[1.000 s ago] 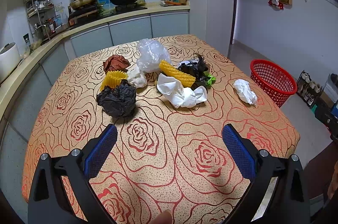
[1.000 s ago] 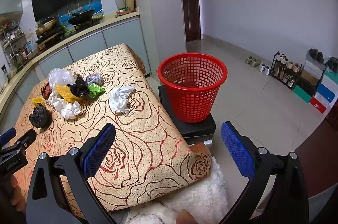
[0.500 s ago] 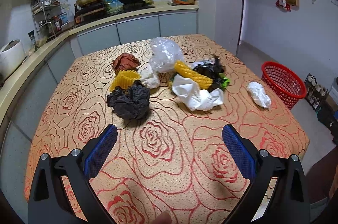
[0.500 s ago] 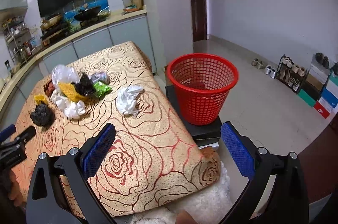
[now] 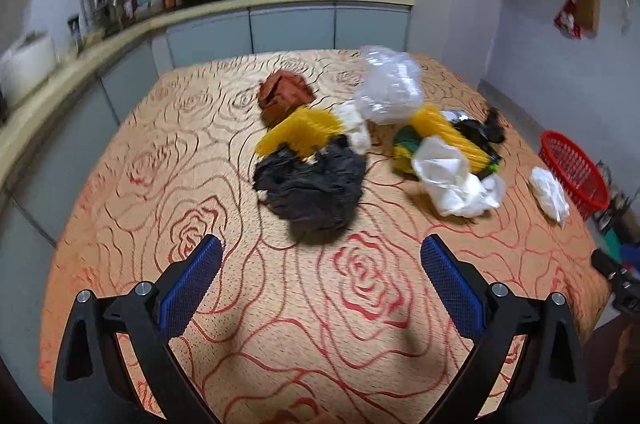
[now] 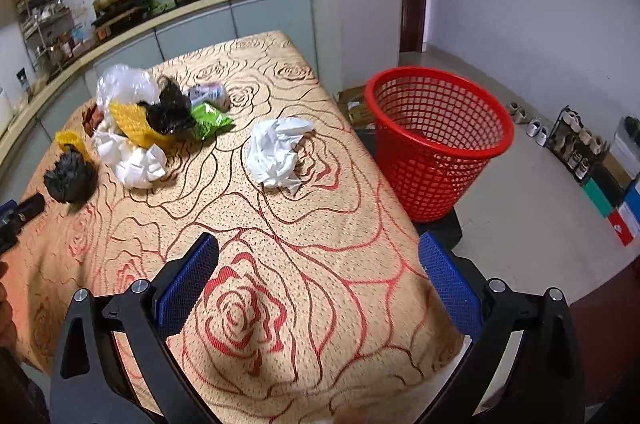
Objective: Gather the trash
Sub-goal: 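Grasp the black plastic bag with the left tool while the right tool grasps the white tissue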
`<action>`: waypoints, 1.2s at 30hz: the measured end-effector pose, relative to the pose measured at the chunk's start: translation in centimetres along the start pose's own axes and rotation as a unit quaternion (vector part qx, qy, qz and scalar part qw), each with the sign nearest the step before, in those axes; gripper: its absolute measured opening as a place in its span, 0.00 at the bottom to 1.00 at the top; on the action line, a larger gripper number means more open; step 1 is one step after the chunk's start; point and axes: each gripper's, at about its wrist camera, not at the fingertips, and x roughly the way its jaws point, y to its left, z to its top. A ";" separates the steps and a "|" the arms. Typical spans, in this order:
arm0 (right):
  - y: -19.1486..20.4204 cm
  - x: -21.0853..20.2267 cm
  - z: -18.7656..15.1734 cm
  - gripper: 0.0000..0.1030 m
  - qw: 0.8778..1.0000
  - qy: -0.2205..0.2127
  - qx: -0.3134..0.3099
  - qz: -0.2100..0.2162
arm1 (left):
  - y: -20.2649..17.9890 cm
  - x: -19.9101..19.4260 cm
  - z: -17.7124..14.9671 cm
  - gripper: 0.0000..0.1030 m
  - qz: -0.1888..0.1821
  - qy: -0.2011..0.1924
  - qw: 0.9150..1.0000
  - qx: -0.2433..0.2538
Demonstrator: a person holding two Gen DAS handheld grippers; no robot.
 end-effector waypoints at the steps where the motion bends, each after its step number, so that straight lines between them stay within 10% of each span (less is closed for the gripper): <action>1: 0.2 0.6 0.1 0.95 1.000 0.005 -0.005 0.001 | 0.5 0.3 0.1 0.93 -0.006 0.003 1.000 -0.007; 13: 2.1 5.2 2.0 0.95 0.998 0.039 -0.043 0.002 | -0.1 3.9 2.8 0.92 -0.027 0.012 1.000 0.011; 25: 2.0 6.9 2.5 0.95 0.998 0.055 -0.036 0.007 | -0.2 7.6 4.2 0.44 -0.034 0.049 0.998 0.008; 36: 1.8 7.3 3.1 0.95 0.996 0.073 -0.047 0.027 | 0.1 5.9 3.6 0.41 -0.047 0.031 0.998 0.002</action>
